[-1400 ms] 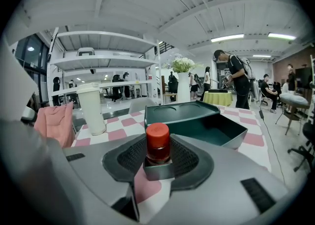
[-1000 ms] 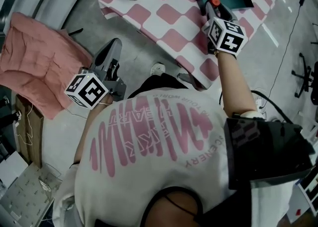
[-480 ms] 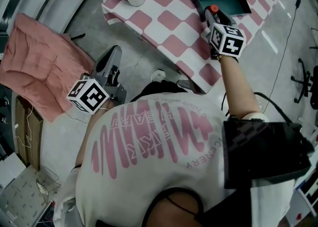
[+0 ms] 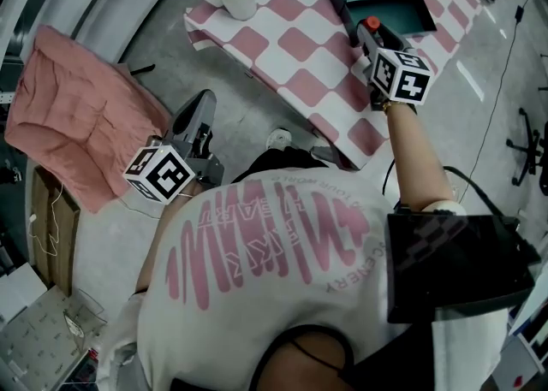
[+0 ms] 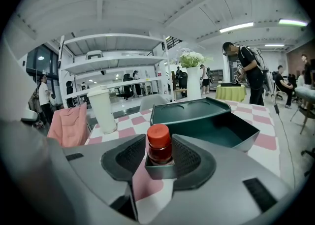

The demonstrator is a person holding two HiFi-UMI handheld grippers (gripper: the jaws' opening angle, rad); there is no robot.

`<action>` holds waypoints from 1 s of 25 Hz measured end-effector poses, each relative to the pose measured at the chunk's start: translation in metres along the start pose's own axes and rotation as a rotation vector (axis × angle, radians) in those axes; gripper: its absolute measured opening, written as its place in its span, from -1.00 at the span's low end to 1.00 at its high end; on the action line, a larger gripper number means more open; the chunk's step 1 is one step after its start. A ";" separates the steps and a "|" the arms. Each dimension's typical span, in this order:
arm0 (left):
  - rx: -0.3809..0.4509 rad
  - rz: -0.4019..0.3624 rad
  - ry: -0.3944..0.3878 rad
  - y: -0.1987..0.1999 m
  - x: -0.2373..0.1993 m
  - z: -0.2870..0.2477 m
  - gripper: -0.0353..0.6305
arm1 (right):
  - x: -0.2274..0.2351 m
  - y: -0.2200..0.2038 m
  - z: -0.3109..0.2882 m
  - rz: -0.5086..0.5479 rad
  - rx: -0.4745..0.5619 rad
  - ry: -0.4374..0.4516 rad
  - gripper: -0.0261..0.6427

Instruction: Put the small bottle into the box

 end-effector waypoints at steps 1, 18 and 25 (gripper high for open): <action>0.001 0.001 0.001 0.000 0.000 0.000 -0.87 | 0.000 0.000 0.000 0.004 -0.003 -0.001 -0.43; 0.017 0.000 -0.002 -0.001 0.003 0.001 -0.87 | -0.002 0.006 0.003 0.057 -0.030 -0.008 -0.38; 0.024 -0.007 -0.048 0.006 0.018 -0.006 -0.87 | 0.000 0.017 0.036 -0.002 -0.002 -0.001 -0.38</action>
Point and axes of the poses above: the fingertips, and each gripper's own axes: z backward along the fingers, x to its right, y out of its top, the point moved 6 cm from there along z, backward along the fingers, and after that the axes turned 9 degrees about -y, right-handed, at the moved point
